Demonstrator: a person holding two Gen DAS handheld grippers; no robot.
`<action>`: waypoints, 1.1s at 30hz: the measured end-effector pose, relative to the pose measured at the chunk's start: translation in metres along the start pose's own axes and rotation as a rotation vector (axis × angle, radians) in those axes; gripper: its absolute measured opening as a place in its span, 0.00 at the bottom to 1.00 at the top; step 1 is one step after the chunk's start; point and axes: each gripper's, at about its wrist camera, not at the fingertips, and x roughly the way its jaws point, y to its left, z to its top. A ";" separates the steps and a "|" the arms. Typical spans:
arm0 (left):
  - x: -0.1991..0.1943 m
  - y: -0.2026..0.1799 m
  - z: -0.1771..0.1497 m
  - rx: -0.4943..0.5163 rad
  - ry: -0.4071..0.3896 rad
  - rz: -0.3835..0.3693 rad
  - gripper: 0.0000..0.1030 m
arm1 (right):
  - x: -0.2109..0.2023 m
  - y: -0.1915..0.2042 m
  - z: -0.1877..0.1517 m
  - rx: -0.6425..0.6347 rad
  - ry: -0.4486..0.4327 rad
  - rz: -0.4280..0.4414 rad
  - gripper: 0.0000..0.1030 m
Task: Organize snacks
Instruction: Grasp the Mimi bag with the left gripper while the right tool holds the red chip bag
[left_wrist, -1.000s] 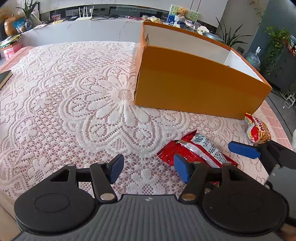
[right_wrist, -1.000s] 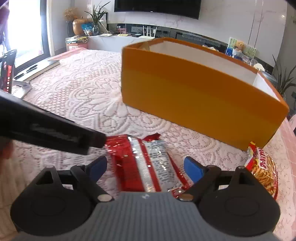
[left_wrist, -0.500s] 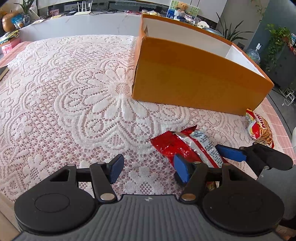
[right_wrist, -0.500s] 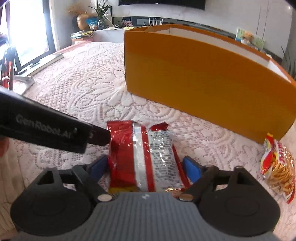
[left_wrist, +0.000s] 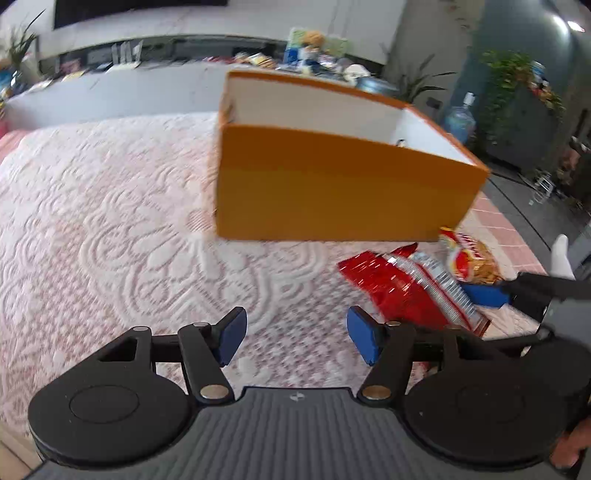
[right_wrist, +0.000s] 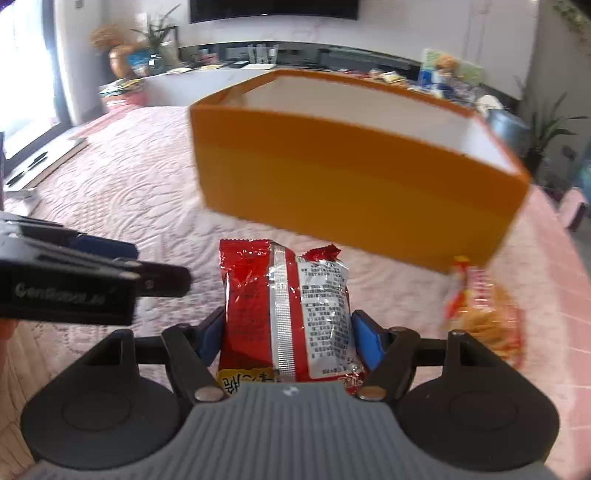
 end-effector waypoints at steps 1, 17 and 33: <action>-0.002 -0.004 0.002 0.015 -0.007 -0.013 0.74 | -0.006 -0.005 0.001 0.006 -0.004 -0.015 0.67; 0.010 -0.086 0.030 0.288 -0.124 -0.149 0.84 | -0.059 -0.125 -0.010 0.228 -0.044 -0.229 0.68; 0.081 -0.142 0.036 0.485 -0.053 -0.301 0.84 | -0.052 -0.181 -0.028 0.481 -0.010 -0.315 0.68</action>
